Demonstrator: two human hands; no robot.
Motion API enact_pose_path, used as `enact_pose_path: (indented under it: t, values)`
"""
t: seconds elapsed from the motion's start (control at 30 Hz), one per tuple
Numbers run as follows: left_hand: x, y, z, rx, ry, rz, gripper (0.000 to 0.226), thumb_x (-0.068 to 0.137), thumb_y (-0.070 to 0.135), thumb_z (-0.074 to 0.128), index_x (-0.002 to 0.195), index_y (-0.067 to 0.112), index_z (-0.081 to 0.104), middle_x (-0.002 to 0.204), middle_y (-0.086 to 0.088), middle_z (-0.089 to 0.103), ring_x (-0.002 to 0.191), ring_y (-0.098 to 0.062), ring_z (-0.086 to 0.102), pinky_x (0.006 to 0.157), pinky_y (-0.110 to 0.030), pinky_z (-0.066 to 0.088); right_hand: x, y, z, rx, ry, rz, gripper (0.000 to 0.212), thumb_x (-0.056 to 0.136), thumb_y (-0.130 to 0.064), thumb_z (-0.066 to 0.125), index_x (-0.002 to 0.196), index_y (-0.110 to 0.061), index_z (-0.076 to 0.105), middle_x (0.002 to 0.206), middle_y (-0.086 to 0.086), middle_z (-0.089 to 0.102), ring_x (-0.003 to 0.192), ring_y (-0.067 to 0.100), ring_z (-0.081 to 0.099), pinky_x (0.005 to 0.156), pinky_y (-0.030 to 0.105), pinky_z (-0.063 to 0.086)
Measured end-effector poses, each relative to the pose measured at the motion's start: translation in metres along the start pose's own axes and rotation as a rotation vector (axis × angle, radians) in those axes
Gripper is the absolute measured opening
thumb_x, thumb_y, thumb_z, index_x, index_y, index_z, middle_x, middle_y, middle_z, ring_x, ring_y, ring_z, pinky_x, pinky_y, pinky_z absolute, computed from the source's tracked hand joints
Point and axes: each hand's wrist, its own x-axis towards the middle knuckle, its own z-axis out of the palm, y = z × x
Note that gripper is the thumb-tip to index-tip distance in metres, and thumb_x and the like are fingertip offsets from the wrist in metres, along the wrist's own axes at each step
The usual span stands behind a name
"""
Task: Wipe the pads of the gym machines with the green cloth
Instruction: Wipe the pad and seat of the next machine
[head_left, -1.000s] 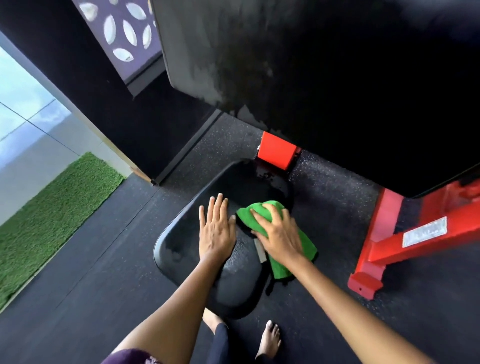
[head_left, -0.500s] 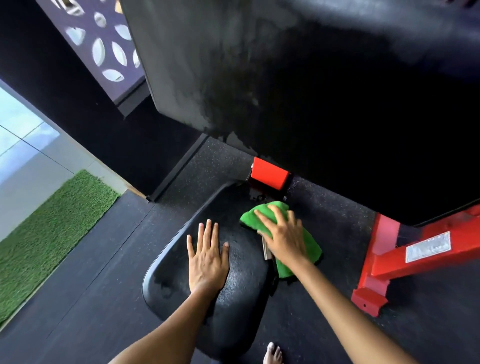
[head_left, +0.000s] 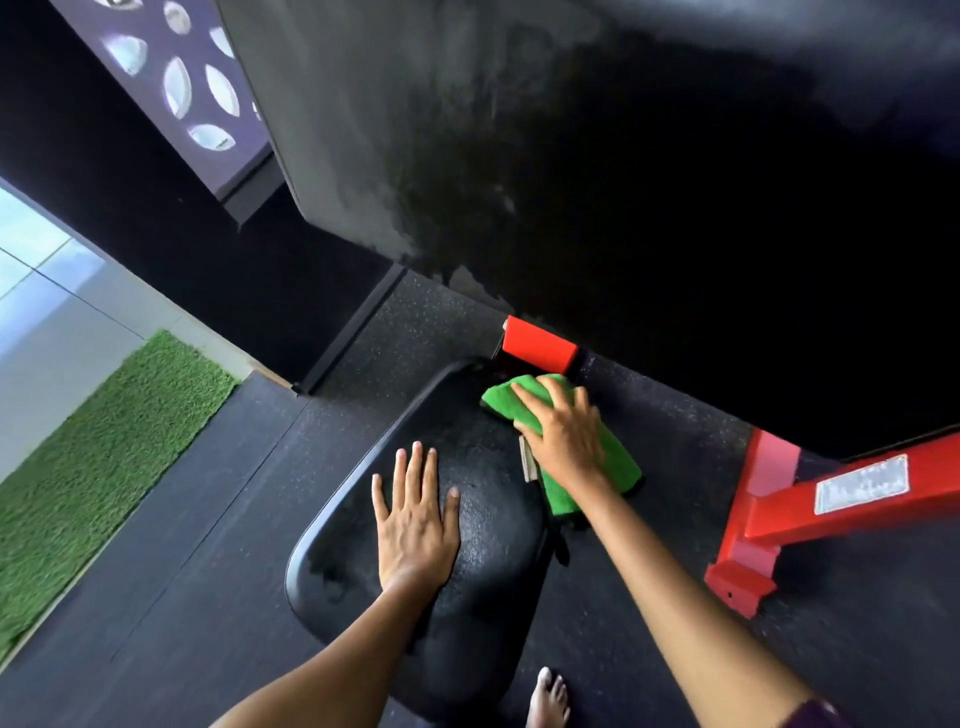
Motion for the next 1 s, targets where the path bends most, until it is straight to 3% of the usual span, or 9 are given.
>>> enact_pose_path:
  t: [0.1, 0.17, 0.27, 0.33, 0.47, 0.63, 0.8, 0.9, 1.0]
  values:
    - [0.003, 0.001, 0.001, 0.005, 0.015, 0.002, 0.060, 0.094, 0.044, 0.026, 0.140, 0.009, 0.043, 0.149, -0.007, 0.038, 0.141, -0.016, 0.018, 0.114, -0.041, 0.002, 0.030, -0.034, 0.001, 0.001, -0.090, 0.174, 0.050, 0.093, -0.035, 0.055, 0.141, -0.035, 0.041, 0.150, 0.000, 0.033, 0.131, 0.036, 0.030, 0.097, 0.045, 0.032]
    - [0.005, 0.000, 0.001, 0.003, 0.008, -0.007, 0.063, 0.094, 0.045, 0.022, 0.143, 0.011, 0.038, 0.152, -0.005, 0.033, 0.143, -0.015, 0.014, 0.115, -0.040, -0.001, 0.039, -0.057, 0.004, -0.036, -0.113, 0.083, 0.049, 0.094, -0.035, 0.051, 0.142, -0.033, 0.039, 0.151, 0.001, 0.030, 0.130, 0.035, 0.029, 0.097, 0.044, 0.030]
    - [0.001, -0.001, 0.001, 0.010, 0.006, -0.008, 0.064, 0.093, 0.046, 0.020, 0.144, 0.011, 0.037, 0.152, -0.005, 0.032, 0.142, -0.015, 0.014, 0.115, -0.041, 0.001, 0.035, -0.068, 0.013, -0.070, -0.131, -0.214, 0.050, 0.091, -0.036, 0.055, 0.140, -0.033, 0.043, 0.148, 0.002, 0.037, 0.120, 0.035, 0.039, 0.091, 0.044, 0.034]
    - [0.000, 0.000, 0.001, 0.001, 0.011, -0.009, 0.064, 0.093, 0.047, 0.021, 0.143, 0.011, 0.038, 0.152, -0.006, 0.033, 0.142, -0.016, 0.015, 0.115, -0.042, 0.002, 0.041, -0.054, 0.013, -0.070, -0.145, -0.267, 0.051, 0.093, -0.039, 0.053, 0.141, -0.037, 0.039, 0.149, -0.001, 0.036, 0.121, 0.034, 0.039, 0.091, 0.043, 0.035]
    - [0.001, 0.002, -0.002, -0.028, 0.005, -0.020, 0.068, 0.092, 0.050, 0.014, 0.146, 0.013, 0.032, 0.155, -0.003, 0.025, 0.142, -0.011, 0.005, 0.116, -0.038, -0.006, 0.052, -0.023, 0.005, -0.016, -0.131, 0.012, 0.052, 0.094, -0.042, 0.051, 0.143, -0.040, 0.035, 0.147, -0.004, 0.037, 0.123, 0.032, 0.037, 0.095, 0.046, 0.042]
    - [0.000, 0.003, -0.003, -0.046, -0.020, -0.035, 0.071, 0.090, 0.051, 0.009, 0.148, 0.015, 0.027, 0.157, -0.001, 0.019, 0.142, -0.008, -0.002, 0.116, -0.037, -0.009, 0.012, 0.004, 0.001, 0.080, -0.059, 0.176, 0.051, 0.092, -0.045, 0.053, 0.141, -0.037, 0.041, 0.147, -0.004, 0.038, 0.125, 0.036, 0.037, 0.092, 0.049, 0.041]
    - [-0.001, 0.004, -0.005, -0.028, -0.057, -0.036, 0.074, 0.088, 0.053, 0.003, 0.150, 0.016, 0.021, 0.158, 0.001, 0.012, 0.141, -0.006, -0.009, 0.114, -0.035, -0.014, -0.021, 0.019, 0.016, 0.339, 0.144, 0.406, 0.066, 0.082, -0.055, 0.043, 0.125, -0.008, 0.061, 0.129, 0.021, 0.055, 0.109, 0.044, 0.054, 0.089, 0.045, 0.042]
    - [-0.001, 0.003, -0.006, -0.035, -0.055, -0.045, 0.075, 0.087, 0.053, 0.003, 0.149, 0.016, 0.022, 0.158, 0.001, 0.014, 0.142, -0.008, -0.005, 0.115, -0.037, -0.011, -0.064, -0.005, 0.020, 0.332, 0.230, 0.416, 0.058, 0.081, -0.052, 0.047, 0.126, -0.016, 0.061, 0.131, 0.018, 0.053, 0.099, 0.042, 0.057, 0.083, 0.039, 0.045]
    - [0.000, 0.002, -0.005, -0.024, -0.057, -0.048, 0.075, 0.087, 0.053, 0.003, 0.149, 0.016, 0.023, 0.158, 0.001, 0.014, 0.144, -0.009, -0.003, 0.116, -0.038, -0.009, -0.113, -0.037, 0.017, 0.280, 0.223, 0.388, 0.050, 0.081, -0.047, 0.051, 0.124, -0.025, 0.062, 0.134, 0.012, 0.053, 0.089, 0.039, 0.056, 0.071, 0.043, 0.052]
